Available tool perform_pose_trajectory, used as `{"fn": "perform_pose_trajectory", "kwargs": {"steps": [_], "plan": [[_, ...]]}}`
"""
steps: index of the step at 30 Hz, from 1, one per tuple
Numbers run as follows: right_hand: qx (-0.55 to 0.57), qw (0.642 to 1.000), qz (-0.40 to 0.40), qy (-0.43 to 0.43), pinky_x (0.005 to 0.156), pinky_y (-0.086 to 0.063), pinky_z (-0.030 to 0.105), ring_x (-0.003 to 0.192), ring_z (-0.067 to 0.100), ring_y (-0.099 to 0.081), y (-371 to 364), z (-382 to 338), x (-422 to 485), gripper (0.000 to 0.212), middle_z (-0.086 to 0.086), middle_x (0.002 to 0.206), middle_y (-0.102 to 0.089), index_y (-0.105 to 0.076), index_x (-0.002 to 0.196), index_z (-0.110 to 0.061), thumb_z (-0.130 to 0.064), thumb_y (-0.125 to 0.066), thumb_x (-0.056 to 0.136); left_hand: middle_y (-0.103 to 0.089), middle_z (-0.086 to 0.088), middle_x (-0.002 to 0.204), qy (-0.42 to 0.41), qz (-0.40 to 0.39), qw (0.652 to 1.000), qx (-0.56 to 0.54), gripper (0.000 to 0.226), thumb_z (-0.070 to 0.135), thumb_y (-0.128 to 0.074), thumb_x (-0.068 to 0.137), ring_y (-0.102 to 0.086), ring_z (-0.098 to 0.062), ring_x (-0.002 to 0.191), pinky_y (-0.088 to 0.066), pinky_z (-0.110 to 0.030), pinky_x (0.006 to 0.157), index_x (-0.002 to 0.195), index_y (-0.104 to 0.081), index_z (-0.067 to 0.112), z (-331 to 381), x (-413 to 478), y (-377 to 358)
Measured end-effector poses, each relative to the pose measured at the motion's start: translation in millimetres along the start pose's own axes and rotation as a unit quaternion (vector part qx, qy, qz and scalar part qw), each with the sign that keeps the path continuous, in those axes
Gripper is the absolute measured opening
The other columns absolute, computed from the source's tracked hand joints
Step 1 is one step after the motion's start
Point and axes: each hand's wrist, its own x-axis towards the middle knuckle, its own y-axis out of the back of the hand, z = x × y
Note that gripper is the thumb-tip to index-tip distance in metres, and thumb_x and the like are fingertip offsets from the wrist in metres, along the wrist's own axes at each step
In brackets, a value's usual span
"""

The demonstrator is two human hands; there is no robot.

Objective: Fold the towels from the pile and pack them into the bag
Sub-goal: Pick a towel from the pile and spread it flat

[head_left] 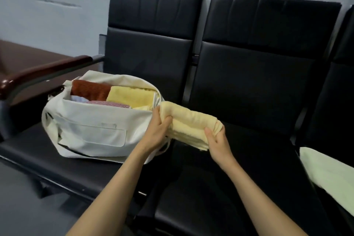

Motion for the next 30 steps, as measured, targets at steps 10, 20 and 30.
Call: {"fn": "perform_pose_trajectory", "kwargs": {"steps": [10, 20, 30], "plan": [[-0.074, 0.99, -0.089, 0.085, 0.085, -0.038, 0.027, 0.122, 0.029, -0.049, -143, -137, 113, 0.053, 0.015, 0.138, -0.047, -0.028, 0.141, -0.004, -0.034, -0.045, 0.1, -0.048, -0.009, 0.127, -0.022, 0.211, 0.969, 0.131, 0.051, 0.024, -0.051, 0.098, -0.048, -0.022, 0.115, -0.042, -0.039, 0.099, 0.14, -0.028, 0.009, 30, 92, 181], [-0.256, 0.95, -0.179, 0.026, 0.096, -0.044, 0.04, 0.122, 0.035, -0.051, -253, -107, 135, 0.085, 0.016, 0.136, -0.052, -0.002, 0.151, -0.005, -0.047, -0.05, 0.095, -0.05, -0.026, 0.131, 0.199, 0.185, 0.866, 0.42, 0.051, 0.021, -0.059, 0.092, -0.049, -0.042, 0.119, -0.042, -0.043, 0.096, 0.132, -0.039, -0.004, -37, 125, 258], [-0.274, 0.919, -0.095, 0.267, 0.088, -0.044, 0.034, 0.11, 0.021, -0.043, -226, -104, 114, 0.014, 0.005, 0.115, -0.045, -0.057, 0.103, -0.012, -0.021, -0.05, 0.095, -0.054, -0.012, 0.115, -0.028, 0.153, 0.843, 0.515, 0.025, 0.019, -0.063, 0.088, -0.051, -0.03, 0.104, -0.043, -0.038, 0.084, 0.111, -0.06, 0.012, -11, 102, 227]]}}
